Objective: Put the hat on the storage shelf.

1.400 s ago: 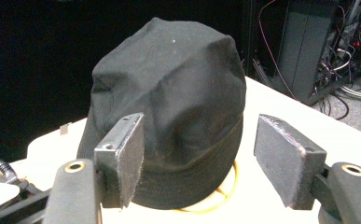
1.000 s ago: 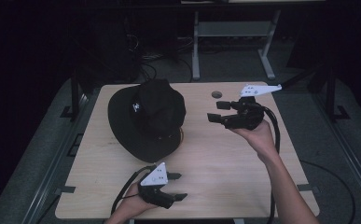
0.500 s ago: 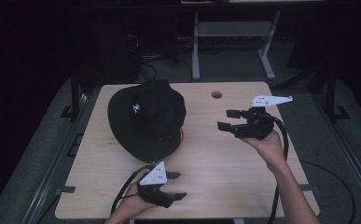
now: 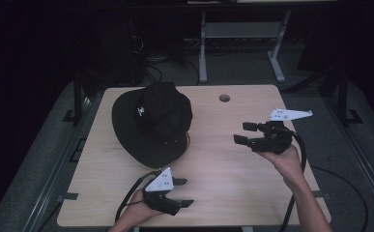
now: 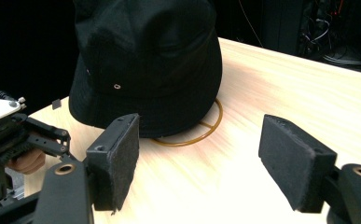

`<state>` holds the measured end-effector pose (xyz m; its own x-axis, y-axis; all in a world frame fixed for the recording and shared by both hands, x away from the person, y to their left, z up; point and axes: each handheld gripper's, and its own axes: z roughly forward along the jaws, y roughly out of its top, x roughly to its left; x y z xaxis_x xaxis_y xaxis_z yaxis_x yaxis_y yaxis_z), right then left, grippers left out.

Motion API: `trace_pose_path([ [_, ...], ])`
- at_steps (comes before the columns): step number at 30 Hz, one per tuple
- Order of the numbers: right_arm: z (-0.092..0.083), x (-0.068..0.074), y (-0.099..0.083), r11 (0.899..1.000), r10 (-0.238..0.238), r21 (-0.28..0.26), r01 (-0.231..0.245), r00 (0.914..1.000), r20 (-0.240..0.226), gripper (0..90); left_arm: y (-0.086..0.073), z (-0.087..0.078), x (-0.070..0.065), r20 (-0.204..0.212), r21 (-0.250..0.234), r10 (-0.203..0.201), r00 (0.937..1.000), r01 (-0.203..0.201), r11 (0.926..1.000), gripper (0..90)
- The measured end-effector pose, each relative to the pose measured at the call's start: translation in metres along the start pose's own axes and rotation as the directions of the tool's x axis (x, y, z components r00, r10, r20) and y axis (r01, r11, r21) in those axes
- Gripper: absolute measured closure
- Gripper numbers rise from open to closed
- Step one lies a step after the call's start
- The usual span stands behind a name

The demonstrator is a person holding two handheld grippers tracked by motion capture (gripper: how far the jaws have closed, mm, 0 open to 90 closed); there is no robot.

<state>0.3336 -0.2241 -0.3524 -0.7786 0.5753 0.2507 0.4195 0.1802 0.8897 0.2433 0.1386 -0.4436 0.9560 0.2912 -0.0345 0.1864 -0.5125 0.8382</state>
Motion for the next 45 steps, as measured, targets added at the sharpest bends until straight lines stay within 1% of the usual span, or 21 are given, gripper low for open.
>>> trace_pose_path([
  [4, -0.004, 0.0, -0.008, 1.0, 0.009, -0.006, -0.009, 1.0, 0.001, 28.2, 0.0, 0.0, 0.0, 0.0, -0.002, -0.005, 1.0, 0.005, 1.0, 31.2],
  [9, -0.006, -0.001, -0.016, 1.0, 0.018, 0.0, -0.018, 0.9998, 0.004, 28.0, 0.0, 0.0, 0.0, 0.0, 0.003, 0.002, 1.0, -0.002, 1.0, 31.0],
  [12, -0.007, -0.002, -0.02, 1.0, 0.021, 0.003, -0.021, 0.9998, 0.006, 27.8, 0.0, 0.0, 0.0, 0.0, 0.002, -0.002, 1.0, 0.002, 1.0, 31.0],
  [16, -0.01, -0.002, -0.026, 1.0, 0.03, -0.005, -0.03, 0.9995, 0.005, 27.4, 0.0, 0.0, 0.0, 0.0, -0.003, -0.008, 1.0, 0.008, 1.0, 30.8],
  [18, -0.011, -0.001, -0.029, 0.999, 0.031, -0.006, -0.031, 0.9995, 0.007, 27.3, 0.0, -0.001, 0.001, -0.002, 0.003, -0.003, 1.0, 0.003, 1.0, 30.5],
  [25, -0.016, 0.001, -0.041, 0.999, 0.039, 0.001, -0.039, 0.9992, 0.007, 27.0, 0.0, -0.001, -0.001, 0.001, 0.001, -0.02, 0.9998, 0.02, 0.9998, 29.3],
  [28, -0.018, 0.001, -0.046, 0.999, 0.046, 0.002, -0.046, 0.9989, 0.003, 26.6, 0.0, -0.001, -0.001, 0.0, 0.003, -0.021, 0.9998, 0.021, 0.9998, 29.2],
  [32, -0.021, 0.002, -0.052, 0.999, 0.047, 0.001, -0.047, 0.9988, 0.014, 25.9, 0.0, -0.001, 0.0, -0.001, 0.005, -0.019, 0.9998, 0.019, 0.9998, 29.0],
  [36, -0.027, 0.001, -0.058, 0.999, 0.052, -0.011, -0.052, 0.9984, 0.023, 25.4, 0.0, -0.001, -0.001, -0.002, 0.004, -0.021, 0.9998, 0.021, 0.9998, 29.0],
  [37, -0.03, 0.001, -0.06, 0.998, 0.055, -0.022, -0.055, 0.9981, 0.026, 25.3, 0.0, -0.001, -0.001, -0.002, 0.003, -0.021, 0.9998, 0.021, 0.9998, 29.0],
  [39, -0.031, 0.001, -0.061, 0.998, 0.057, -0.023, -0.056, 0.9979, 0.029, 25.1, 0.0, -0.001, 0.0, -0.002, 0.004, -0.021, 0.9998, 0.021, 0.9998, 29.0],
  [40, -0.036, 0.001, -0.066, 0.998, 0.063, -0.03, -0.061, 0.9973, 0.039, 24.7, 0.0, -0.002, 0.0, -0.003, 0.004, -0.02, 0.9998, 0.02, 0.9998, 29.0],
  [45, -0.044, -0.001, -0.075, 0.997, 0.077, -0.033, -0.075, 0.9954, 0.058, 23.3, 0.0, -0.002, 0.0, -0.004, 0.003, -0.022, 0.9998, 0.022, 0.9998, 29.0],
])
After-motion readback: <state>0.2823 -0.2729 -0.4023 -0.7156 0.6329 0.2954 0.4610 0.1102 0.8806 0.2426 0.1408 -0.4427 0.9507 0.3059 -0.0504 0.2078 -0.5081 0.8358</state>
